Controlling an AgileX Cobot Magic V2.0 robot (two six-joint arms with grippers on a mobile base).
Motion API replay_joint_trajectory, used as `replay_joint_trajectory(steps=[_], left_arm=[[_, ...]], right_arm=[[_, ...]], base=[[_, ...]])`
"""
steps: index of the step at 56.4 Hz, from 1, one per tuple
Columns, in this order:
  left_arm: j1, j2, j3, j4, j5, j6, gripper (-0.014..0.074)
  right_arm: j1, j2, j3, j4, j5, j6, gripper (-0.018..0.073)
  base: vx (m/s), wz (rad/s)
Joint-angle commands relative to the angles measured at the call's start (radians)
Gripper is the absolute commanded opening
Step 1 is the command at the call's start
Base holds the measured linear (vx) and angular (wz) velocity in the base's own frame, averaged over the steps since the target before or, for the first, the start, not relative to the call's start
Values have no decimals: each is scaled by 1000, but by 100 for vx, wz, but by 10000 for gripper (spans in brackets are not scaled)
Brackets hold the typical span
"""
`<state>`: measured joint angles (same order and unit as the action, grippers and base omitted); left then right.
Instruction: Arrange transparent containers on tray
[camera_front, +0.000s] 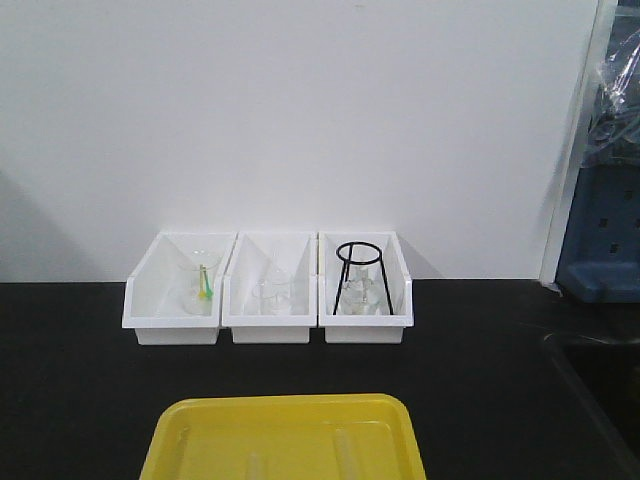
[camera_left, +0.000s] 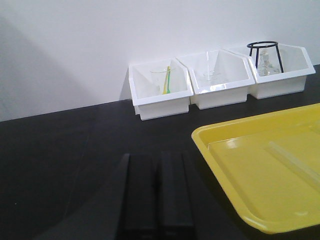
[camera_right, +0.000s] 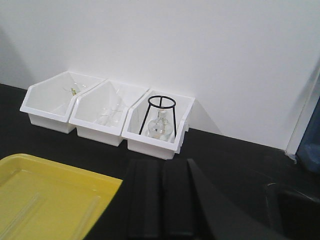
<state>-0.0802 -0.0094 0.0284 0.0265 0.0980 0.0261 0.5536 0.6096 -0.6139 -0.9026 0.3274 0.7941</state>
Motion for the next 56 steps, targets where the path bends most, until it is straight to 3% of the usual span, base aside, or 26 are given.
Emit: replay_joint_trajectory(steps=[1,45,52,56], left_arm=[[2,-1,0,-8,-78,-4,-6],[2,-1,0,-8,-78,-4,-6],[2,-1,0,-8,-78,-4,-6],[2,-1,0,-8,-78,-4,-6]], right_arm=[[-4,1,-30,-38,-53,0,-9],[-4,1,-30,-33,-59,0,-9],[-5,1,-29,125,-108,-50,-9],[-5,0,-18,256,-150,-176,-9]], base=[[0,0],[0,0],[0,0],[0,0]])
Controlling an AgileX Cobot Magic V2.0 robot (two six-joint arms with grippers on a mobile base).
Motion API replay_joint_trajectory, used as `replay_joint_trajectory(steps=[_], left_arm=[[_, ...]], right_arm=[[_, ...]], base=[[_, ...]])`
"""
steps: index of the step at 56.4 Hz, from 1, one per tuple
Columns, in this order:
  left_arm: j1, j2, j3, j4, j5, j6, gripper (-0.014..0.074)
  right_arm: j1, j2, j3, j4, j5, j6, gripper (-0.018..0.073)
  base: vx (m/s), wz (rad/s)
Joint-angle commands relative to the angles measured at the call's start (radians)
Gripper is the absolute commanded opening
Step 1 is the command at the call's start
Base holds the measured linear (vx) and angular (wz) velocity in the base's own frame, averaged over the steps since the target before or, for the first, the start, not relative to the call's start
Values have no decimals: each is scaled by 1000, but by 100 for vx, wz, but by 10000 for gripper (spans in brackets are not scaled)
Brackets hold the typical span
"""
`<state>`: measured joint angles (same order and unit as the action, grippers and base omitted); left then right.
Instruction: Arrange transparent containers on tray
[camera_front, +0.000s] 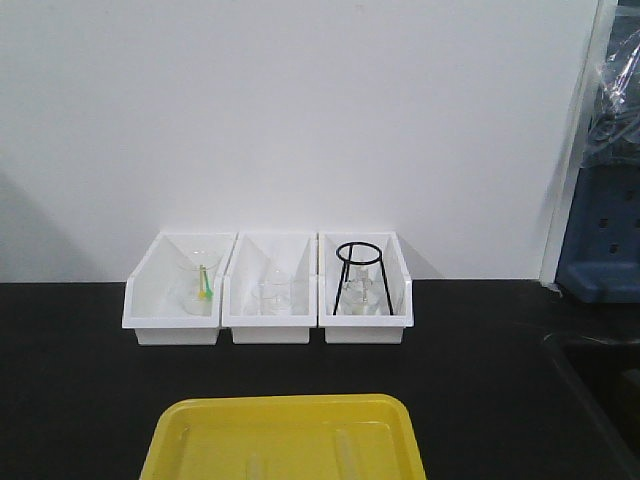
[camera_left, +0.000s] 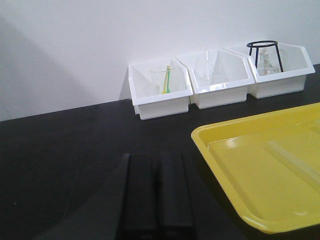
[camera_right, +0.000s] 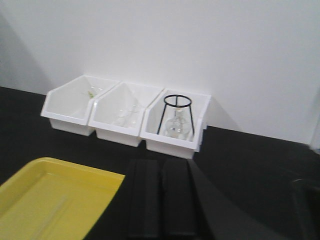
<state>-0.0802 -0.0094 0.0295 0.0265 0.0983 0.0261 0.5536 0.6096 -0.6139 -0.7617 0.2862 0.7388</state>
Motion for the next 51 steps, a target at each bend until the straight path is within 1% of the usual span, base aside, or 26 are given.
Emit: replay_joint_trajectory(steps=[1,4,6,8,11,13,15,17,20,23,27,32,37,44,50,51], left_arm=[[2,-1,-2,-8,-78,-4,-6],[2,-1,-2,-8,-78,-4,-6],[2,-1,-2,-8,-78,-4,-6],[2,-1,-2,-8,-78,-4,-6],[2,-1,-2,-8,-78,-4,-6],[2,-1,-2,-8,-78,-4,-6],[2,-1,-2,-8,-78,-4,-6],[2,-1,-2,-8,-78,-4,-6],[2,-1,-2,-8,-78,-4,-6],[2,-1,-2,-8,-78,-4,-6],[2,-1,-2,-8,-78,-4,-6],[2,-1,-2,-8,-78,-4,-6],[2,-1,-2,-8,-78,-4,-6],[2,-1,-2,-9,-78,-4,-6],[2,-1,-2,-9,-79,-4,-6],[2,-1,-2,-9,-78,-4,-6]], right_arm=[[-7,0,-13,141,-121,-173,-9],[-13,-8,20,248,-180,-312,-9],[-31,-17,49,341,-234,-425,-9],[-55,-30,84,428,-277,-503,-9],[-100,-58,147,551,-328,-575,-9],[-149,-89,189,646,-358,-612,-9],[-193,-119,233,705,-380,-634,-9],[-240,-153,276,738,-392,-647,-9],[-317,-219,346,742,-396,-649,-9],[-384,-286,404,721,-385,-649,-9],[-482,-407,479,677,-337,-648,-9],[-565,-533,537,621,-257,-648,-9],[-598,-642,576,600,-183,-648,-9],[-600,-624,614,616,-200,-644,-9],[-600,-631,661,632,-286,-630,-9],[-600,-633,660,632,-273,-629,-9]], base=[[0,0],[0,0],[0,0],[0,0],[0,0],[0,0],[0,0],[0,0],[0,0],[0,0],[0,0],[0,0],[0,0],[0,0],[0,0],[0,0]])
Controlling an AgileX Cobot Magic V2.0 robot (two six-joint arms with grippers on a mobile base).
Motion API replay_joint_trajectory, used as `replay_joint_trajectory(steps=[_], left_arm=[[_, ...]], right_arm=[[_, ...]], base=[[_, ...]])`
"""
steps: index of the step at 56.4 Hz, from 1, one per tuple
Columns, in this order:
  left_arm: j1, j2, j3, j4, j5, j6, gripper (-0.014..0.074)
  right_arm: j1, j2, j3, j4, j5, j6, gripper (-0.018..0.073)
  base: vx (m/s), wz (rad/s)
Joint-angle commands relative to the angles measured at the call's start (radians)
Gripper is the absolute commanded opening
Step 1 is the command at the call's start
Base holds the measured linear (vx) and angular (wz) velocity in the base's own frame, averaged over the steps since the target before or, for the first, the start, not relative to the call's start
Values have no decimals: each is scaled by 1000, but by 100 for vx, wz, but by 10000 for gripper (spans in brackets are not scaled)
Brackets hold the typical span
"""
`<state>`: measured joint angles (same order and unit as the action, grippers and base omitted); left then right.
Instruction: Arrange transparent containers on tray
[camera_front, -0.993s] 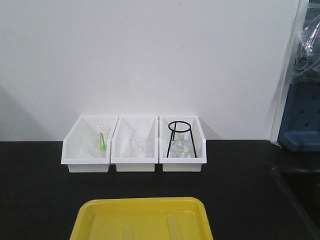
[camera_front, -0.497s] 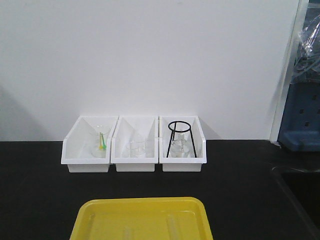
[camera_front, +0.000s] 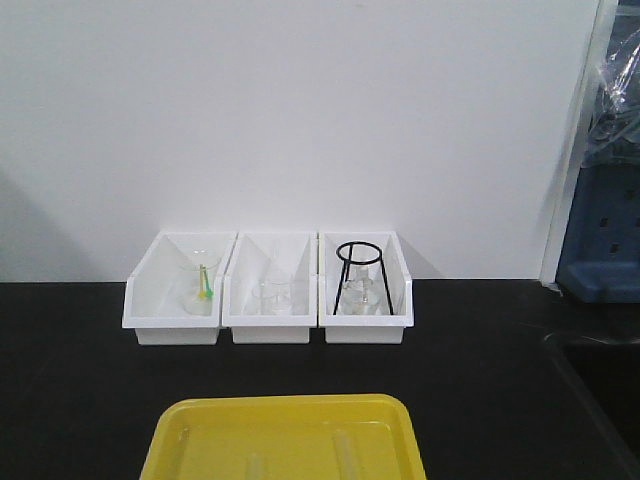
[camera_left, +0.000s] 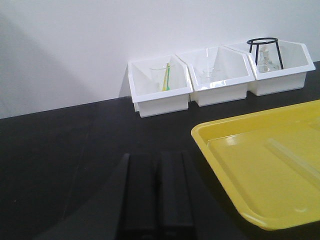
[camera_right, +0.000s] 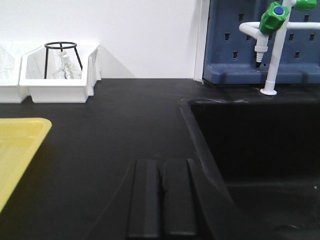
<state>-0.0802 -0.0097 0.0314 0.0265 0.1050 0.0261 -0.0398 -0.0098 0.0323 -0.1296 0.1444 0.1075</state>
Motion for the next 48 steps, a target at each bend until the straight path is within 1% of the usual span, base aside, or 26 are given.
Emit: replay_joint_trajectory(steps=[1,48], left_arm=[[2,-1,-3,-9,-84,-4,-6],[2,-1,-3,-9,-84,-4,-6]], right_arm=[[-6,-14,11,-2,-128,3,-9],[-6,-13,10,-2,-133,3,-9]], base=[[0,0],[0,0]])
